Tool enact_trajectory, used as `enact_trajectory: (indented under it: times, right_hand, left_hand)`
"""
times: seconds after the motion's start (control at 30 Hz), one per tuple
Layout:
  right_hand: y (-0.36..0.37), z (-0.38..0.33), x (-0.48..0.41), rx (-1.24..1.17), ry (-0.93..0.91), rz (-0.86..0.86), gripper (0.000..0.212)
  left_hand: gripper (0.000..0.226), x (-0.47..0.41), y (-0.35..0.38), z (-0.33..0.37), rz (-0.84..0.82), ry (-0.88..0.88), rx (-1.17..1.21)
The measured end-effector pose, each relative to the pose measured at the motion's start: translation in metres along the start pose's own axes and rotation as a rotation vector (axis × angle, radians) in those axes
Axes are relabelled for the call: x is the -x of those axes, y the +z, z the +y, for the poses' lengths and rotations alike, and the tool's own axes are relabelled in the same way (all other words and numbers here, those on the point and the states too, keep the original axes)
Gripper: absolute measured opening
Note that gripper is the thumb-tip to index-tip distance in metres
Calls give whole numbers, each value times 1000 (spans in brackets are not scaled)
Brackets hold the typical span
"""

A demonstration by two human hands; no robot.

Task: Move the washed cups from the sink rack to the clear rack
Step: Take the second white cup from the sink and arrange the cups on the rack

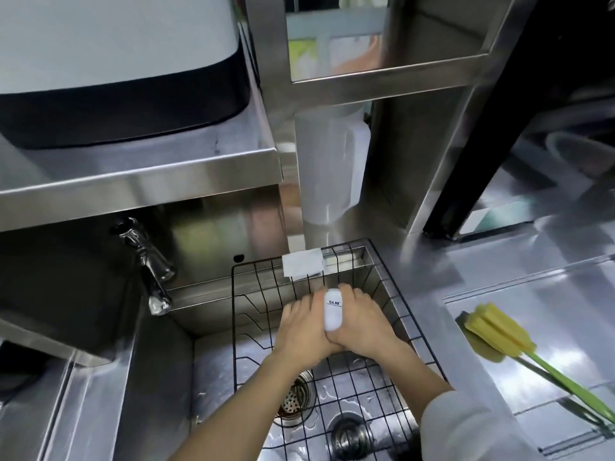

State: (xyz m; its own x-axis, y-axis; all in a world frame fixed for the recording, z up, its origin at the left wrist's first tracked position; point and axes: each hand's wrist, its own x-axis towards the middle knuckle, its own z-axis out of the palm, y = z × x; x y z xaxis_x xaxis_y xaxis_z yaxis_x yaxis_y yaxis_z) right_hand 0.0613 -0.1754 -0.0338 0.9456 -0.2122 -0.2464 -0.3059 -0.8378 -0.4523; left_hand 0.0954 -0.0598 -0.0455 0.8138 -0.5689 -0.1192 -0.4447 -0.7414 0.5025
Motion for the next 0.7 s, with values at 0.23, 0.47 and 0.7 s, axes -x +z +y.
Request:
enact_trajectory:
  times: [0.23,0.47,0.7]
  right_hand:
    - [-30,-40,33,-81,-121,177,63]
    - [-46,-127,89,-146,-246,353,66]
    - [-34,-237,144,-100,-375,369,58]
  left_hand:
    - [84,30,-37,1,293,139,-7]
    - [74,100,-114,-11,510,239,13]
    - [74,202,-201,-53,628,299,7]
